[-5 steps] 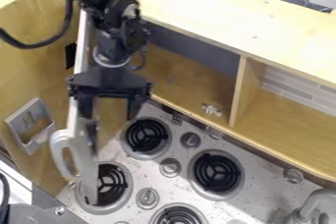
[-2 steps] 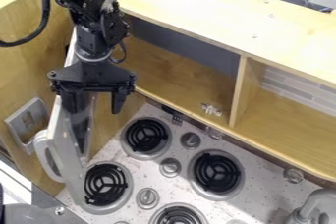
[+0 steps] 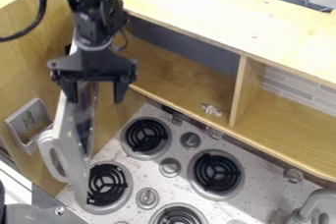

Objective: Open microwave

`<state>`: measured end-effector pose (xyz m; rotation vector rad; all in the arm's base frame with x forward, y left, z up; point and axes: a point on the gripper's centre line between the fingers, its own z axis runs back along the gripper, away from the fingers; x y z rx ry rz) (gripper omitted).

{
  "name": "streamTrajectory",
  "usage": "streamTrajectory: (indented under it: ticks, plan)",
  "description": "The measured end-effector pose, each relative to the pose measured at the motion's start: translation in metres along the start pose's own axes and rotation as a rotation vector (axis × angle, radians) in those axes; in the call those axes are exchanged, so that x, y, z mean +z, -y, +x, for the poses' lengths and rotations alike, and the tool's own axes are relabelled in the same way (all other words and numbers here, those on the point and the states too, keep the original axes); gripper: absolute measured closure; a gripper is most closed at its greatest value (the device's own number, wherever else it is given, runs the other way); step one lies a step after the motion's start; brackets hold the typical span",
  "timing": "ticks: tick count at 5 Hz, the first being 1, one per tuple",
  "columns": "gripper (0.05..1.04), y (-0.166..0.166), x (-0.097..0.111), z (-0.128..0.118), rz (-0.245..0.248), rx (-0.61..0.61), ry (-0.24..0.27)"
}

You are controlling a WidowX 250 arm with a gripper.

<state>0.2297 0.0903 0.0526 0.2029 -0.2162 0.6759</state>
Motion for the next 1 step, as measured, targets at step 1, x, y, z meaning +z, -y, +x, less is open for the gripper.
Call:
streamTrajectory:
  ticks: [1]
  plan:
    - [0.085, 0.0088, 0.0318, 0.0131, -0.004, -0.017, 0.084]
